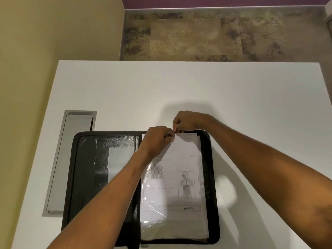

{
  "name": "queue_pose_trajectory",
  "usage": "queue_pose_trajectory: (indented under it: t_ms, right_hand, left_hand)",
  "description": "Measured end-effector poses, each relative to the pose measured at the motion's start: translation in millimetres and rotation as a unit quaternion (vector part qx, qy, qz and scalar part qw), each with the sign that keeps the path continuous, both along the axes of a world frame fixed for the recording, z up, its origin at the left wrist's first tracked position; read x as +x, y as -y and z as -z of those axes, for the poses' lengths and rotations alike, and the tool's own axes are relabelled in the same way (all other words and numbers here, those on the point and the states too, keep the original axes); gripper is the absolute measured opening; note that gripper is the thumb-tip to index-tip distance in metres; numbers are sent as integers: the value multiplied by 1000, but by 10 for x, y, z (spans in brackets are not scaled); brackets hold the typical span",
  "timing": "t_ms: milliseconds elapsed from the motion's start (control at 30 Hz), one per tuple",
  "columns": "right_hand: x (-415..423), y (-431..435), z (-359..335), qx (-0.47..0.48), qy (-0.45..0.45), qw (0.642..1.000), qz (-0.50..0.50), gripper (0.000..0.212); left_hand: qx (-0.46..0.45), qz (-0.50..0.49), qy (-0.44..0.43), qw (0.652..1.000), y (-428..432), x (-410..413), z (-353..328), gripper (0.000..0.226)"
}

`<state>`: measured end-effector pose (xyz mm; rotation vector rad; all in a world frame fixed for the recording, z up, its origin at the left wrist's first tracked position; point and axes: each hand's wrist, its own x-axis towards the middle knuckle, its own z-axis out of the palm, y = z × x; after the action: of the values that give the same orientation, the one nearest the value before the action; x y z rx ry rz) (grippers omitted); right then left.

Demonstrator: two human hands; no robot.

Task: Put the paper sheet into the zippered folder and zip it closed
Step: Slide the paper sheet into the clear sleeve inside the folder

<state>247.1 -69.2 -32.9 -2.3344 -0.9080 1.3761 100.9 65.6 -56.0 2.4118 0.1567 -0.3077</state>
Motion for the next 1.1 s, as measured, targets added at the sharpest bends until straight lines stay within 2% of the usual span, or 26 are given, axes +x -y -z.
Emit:
queue_pose_trajectory:
  t_ms: [200,300,567,733,1000,1100]
  right_hand:
    - [-118,-39,36,-21,28,999,-37,30]
    - [-151,1,2,-14,28,999,-27,19]
    - [-329,117,-58,15,65,997,-38,24]
    - [-443,194,12,36,49,998,-24,9]
    - [-522,230,1,35,40,998,-15,12]
    - [-564,248,48,33,57,998,4,17]
  left_hand:
    - [-28,-16,6,999,7,-22,-9,8]
    - [-37,-19,10,999,-1,-38,-7,7]
    - [-46,-17,13,999,-3,-48,-12,9]
    - [-52,-15,9,999,-14,-59,-19,9]
    - [-74,-36,-29,996,-21,-108,-12,12]
    - [-39,-17,-31,999,-62,-137,-21,14]
